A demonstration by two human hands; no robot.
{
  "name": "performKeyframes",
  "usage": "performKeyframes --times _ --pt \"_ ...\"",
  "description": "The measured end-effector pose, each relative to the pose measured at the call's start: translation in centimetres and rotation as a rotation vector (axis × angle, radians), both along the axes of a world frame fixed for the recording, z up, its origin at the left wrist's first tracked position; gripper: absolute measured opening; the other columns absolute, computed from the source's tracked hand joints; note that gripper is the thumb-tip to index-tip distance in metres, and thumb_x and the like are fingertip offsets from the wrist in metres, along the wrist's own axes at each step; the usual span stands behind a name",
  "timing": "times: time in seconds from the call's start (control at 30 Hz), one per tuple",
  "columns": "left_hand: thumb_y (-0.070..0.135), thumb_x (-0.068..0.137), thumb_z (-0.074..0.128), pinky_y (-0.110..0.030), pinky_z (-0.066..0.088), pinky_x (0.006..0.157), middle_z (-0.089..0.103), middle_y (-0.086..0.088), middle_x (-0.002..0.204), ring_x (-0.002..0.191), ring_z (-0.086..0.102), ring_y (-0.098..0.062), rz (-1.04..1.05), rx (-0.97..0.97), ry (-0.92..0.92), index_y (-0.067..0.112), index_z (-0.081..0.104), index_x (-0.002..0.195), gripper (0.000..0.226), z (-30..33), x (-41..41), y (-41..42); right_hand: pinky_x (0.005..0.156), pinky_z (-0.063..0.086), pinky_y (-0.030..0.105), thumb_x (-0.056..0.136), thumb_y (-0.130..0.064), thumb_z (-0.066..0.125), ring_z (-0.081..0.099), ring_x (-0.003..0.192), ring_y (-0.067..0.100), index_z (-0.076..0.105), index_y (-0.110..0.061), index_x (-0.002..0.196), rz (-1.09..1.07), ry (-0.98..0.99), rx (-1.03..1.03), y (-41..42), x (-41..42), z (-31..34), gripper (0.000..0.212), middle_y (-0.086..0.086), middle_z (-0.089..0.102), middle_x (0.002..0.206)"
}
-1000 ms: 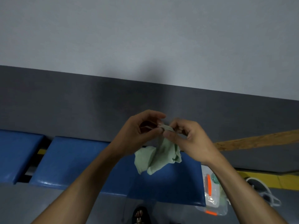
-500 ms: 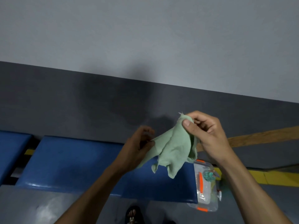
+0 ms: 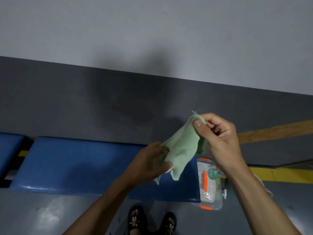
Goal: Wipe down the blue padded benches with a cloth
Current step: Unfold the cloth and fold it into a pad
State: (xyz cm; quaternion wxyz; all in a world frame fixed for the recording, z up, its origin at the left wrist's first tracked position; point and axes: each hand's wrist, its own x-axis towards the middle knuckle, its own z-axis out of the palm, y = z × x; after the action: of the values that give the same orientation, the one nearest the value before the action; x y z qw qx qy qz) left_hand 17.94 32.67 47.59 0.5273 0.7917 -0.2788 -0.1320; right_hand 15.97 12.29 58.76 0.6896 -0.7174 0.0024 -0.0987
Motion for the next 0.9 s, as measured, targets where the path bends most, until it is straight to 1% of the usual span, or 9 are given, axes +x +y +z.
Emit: performKeyframes --times 0.17,0.27,0.33,0.4,0.5,0.57,0.67,0.8,0.9 --pt "0.032 0.094 0.061 -0.022 0.047 0.065 0.058 0.016 0.093 0.082 0.061 -0.004 -0.043 0.184 -0.027 0.027 0.059 0.095 0.005 -3.3 -1.0 -2.4 0.064 0.053 0.026 0.091 -0.011 0.061 0.065 0.070 0.017 0.071 -0.008 0.090 -0.070 0.010 0.072 -3.4 -1.3 -0.8 0.010 0.006 0.070 0.077" --pt "0.030 0.098 0.057 -0.017 0.045 0.066 0.060 0.013 0.097 0.083 0.060 -0.003 -0.090 0.210 0.004 0.025 0.061 0.101 0.007 -4.6 -1.8 -3.4 0.064 0.052 0.024 0.089 -0.017 0.062 0.063 0.069 0.014 0.073 -0.017 0.087 -0.118 0.010 0.118 -6.1 -2.2 -1.3 0.011 0.001 0.069 0.076" --pt "0.029 0.099 0.056 -0.011 0.043 0.067 0.058 0.021 0.098 0.085 0.060 0.001 -0.047 0.196 0.059 0.036 0.060 0.104 0.009 -4.3 -1.9 -3.6 0.065 0.051 0.022 0.089 -0.020 0.062 0.060 0.069 0.013 0.072 -0.019 0.086 -0.161 0.008 0.143 -8.4 -2.8 -2.0 0.010 0.000 0.067 0.076" --pt "0.031 0.101 0.053 -0.015 0.045 0.067 0.056 0.024 0.096 0.085 0.059 -0.001 0.006 0.196 0.046 0.045 0.053 0.104 0.015 -3.4 -1.7 -3.5 0.067 0.049 0.021 0.090 -0.024 0.063 0.057 0.073 0.014 0.070 -0.018 0.087 -0.222 0.035 0.170 -11.0 -3.6 -3.5 0.009 0.002 0.064 0.078" --pt "0.040 0.103 0.044 -0.028 0.047 0.070 0.054 0.015 0.090 0.081 0.056 -0.010 -0.003 0.206 0.019 0.039 0.052 0.095 0.011 -1.3 -1.2 -3.5 0.070 0.045 0.023 0.092 -0.029 0.062 0.050 0.077 0.018 0.069 -0.019 0.089 -0.291 0.118 0.120 -14.3 -4.9 -6.4 0.012 0.005 0.057 0.080" --pt "0.038 0.103 0.046 -0.022 0.041 0.069 0.048 0.012 0.088 0.078 0.051 -0.011 -0.072 0.273 -0.032 0.030 0.050 0.085 0.020 0.2 -0.8 -3.7 0.074 0.046 0.025 0.095 -0.026 0.060 0.053 0.077 0.015 0.068 -0.019 0.089 -0.305 0.159 0.098 -15.6 -5.7 -8.1 0.013 0.001 0.060 0.079" --pt "0.031 0.101 0.052 -0.017 0.036 0.065 0.050 0.007 0.085 0.076 0.051 -0.007 -0.113 0.367 -0.079 0.020 0.052 0.077 0.026 1.6 -0.6 -4.1 0.072 0.051 0.020 0.100 -0.014 0.053 0.060 0.075 0.008 0.069 -0.020 0.087 -0.328 0.147 0.133 -16.2 -6.1 -9.0 0.021 -0.005 0.067 0.077" --pt "0.040 0.102 0.052 -0.020 0.042 0.061 0.058 0.008 0.077 0.070 0.057 -0.010 -0.061 0.383 -0.077 0.025 0.060 0.077 0.030 2.1 -1.1 -4.8 0.062 0.048 0.015 0.102 -0.010 0.050 0.058 0.067 0.003 0.066 -0.019 0.084 -0.364 0.117 0.172 -16.7 -5.7 -8.5 0.026 -0.010 0.064 0.071" --pt "0.041 0.103 0.049 -0.017 0.038 0.059 0.057 0.012 0.073 0.065 0.053 -0.010 -0.060 0.386 -0.078 0.029 0.056 0.079 0.028 2.9 -1.5 -5.4 0.059 0.045 0.013 0.101 -0.014 0.053 0.055 0.065 0.000 0.066 -0.021 0.087 -0.437 0.133 0.115 -17.8 -5.3 -8.8 0.021 -0.014 0.063 0.069"
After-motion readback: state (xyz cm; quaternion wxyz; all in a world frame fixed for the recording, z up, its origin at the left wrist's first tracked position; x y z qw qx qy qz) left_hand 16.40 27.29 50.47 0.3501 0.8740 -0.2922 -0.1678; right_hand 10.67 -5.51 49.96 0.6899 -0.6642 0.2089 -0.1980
